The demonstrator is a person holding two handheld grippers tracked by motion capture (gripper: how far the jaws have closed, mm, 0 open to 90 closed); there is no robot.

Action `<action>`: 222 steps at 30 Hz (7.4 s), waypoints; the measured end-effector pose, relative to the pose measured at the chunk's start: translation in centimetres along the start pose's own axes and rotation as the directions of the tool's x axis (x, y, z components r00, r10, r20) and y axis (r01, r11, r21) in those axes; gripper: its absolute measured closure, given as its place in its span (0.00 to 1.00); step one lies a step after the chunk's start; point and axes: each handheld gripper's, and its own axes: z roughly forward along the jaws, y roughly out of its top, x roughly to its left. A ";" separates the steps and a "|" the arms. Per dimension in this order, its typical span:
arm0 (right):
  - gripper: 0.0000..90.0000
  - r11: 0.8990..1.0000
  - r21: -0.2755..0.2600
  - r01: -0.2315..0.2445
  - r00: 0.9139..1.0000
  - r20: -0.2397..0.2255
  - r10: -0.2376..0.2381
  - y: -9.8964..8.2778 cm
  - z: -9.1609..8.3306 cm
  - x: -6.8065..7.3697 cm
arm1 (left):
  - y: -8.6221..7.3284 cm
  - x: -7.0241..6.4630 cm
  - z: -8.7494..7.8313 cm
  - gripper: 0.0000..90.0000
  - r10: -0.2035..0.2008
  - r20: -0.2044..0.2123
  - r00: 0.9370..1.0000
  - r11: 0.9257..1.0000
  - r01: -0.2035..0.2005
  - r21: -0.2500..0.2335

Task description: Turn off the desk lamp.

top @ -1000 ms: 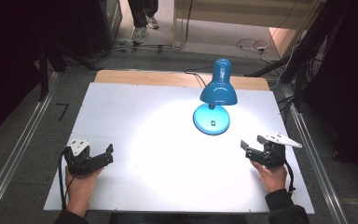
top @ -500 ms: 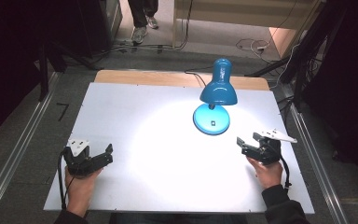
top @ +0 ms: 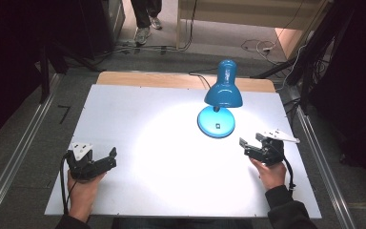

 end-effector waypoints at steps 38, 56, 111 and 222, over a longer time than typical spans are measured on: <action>0.29 1.000 0.001 0.022 1.000 -0.021 -0.022 1.4 1.8 1.3 | -0.1 0.1 0.2 0.06 -0.016 0.016 1.000 1.000 0.016 0.013; 0.30 1.000 -0.004 0.028 0.999 -0.037 -0.028 2.0 2.7 2.1 | -0.1 0.2 0.2 0.06 -0.021 0.020 1.000 1.000 0.020 0.015; 0.98 0.998 -0.023 0.054 0.998 -0.044 -0.055 3.0 7.2 4.8 | -0.1 0.4 0.1 0.06 -0.028 0.016 0.999 0.999 0.028 0.016; 0.26 0.998 0.053 -0.021 0.993 -0.113 0.027 4.6 7.3 2.6 | -0.2 0.7 0.1 0.06 -0.060 0.031 0.998 0.998 0.060 0.018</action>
